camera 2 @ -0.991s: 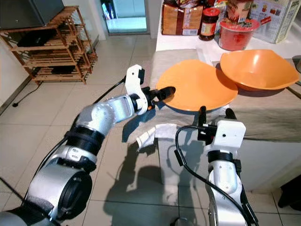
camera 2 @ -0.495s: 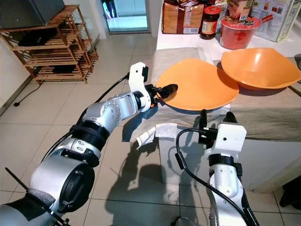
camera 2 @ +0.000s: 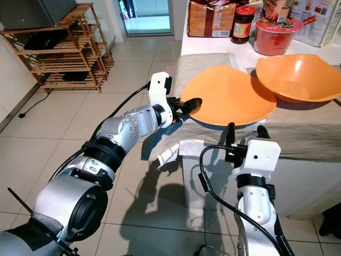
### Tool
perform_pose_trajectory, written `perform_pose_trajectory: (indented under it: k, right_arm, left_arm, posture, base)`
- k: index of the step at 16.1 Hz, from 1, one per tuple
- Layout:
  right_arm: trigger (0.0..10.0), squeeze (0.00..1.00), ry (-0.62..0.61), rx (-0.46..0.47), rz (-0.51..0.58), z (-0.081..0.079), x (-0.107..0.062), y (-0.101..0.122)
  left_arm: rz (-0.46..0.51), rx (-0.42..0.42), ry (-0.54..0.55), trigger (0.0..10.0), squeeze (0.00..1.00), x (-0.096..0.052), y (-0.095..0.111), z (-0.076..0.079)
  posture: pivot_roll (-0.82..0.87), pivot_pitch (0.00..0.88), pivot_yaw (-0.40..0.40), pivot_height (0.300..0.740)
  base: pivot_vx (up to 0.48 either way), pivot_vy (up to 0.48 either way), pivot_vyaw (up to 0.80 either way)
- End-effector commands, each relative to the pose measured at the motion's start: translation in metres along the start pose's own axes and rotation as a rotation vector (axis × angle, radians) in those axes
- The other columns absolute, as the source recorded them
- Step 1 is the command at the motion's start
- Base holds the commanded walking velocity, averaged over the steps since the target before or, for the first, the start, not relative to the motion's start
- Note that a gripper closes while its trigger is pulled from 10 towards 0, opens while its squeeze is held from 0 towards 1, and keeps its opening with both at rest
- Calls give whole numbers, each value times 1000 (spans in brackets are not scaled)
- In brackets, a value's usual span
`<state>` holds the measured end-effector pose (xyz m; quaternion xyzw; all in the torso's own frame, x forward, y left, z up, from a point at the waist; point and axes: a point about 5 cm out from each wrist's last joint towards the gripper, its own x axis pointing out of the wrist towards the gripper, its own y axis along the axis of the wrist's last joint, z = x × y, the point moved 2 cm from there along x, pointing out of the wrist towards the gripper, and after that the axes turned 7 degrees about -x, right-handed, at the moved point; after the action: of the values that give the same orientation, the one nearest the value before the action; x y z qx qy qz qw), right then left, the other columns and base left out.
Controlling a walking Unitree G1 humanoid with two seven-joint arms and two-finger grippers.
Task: Setting the table
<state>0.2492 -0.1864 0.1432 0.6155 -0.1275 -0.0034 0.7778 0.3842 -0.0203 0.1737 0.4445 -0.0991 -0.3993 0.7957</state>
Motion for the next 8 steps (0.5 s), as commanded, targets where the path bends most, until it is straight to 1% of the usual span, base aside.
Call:
perform_pose_trajectory:
  k: [1,3,8]
  right_arm:
    - [10000,0,2,-2,-7,-2,-2,1]
    - [10000,0,3,-1,-6,-3,-2,0]
    - [10000,0,8,-2,-7,-4,-1,0]
  left_arm:
    - [-112,-41,-95,0,0,16,-31,33]
    - [-110,-61,-107,0,0,16,-32,34]
    - [-90,-53,-122,0,0,16,-31,36]
  posture:
    - [-156,71,133,740]
    - [-157,64,132,740]
    - [-156,54,130,740]
  base:
    - [0,0,0]
    - [0,0,0]
    - [0,0,0]
